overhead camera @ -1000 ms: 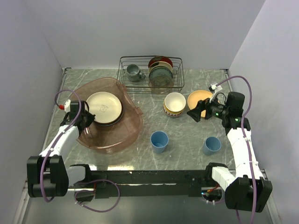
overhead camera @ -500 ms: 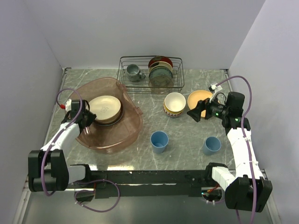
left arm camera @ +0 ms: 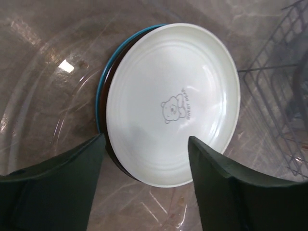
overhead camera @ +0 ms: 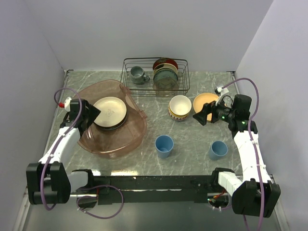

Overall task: Place the mixed dishes into the plastic bin
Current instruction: Place the plate in the plastic bin, then pick up the plate at the center of the board.

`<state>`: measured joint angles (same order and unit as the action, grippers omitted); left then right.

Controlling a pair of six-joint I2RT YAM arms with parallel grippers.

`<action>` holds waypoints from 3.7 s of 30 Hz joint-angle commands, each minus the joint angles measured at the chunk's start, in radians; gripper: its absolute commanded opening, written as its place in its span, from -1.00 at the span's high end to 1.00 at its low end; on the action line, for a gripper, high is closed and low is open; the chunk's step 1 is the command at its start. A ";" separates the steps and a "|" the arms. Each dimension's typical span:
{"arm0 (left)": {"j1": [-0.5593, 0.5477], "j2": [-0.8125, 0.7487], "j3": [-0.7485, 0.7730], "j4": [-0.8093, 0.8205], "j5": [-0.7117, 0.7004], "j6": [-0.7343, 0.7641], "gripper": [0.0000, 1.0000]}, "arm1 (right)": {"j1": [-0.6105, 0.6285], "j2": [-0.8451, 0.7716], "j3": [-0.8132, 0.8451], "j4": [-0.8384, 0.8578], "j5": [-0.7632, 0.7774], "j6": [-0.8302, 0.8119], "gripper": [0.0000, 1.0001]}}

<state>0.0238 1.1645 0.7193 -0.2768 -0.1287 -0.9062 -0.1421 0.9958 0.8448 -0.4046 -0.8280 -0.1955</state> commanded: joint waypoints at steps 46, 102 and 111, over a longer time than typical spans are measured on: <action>0.005 -0.431 -0.008 0.100 0.442 0.510 -0.99 | -0.254 0.004 -0.056 0.138 0.061 0.036 -1.00; 0.005 -0.488 -0.021 0.076 0.365 0.540 -0.99 | -0.284 0.865 0.422 -0.043 0.488 0.260 -0.25; 0.005 -0.488 -0.024 0.079 0.360 0.540 -0.99 | -0.292 0.908 0.453 -0.059 0.480 0.261 0.04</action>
<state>0.0250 0.6781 0.6735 -0.2230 0.2379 -0.3817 -0.4179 1.8877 1.2510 -0.4507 -0.3412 0.0555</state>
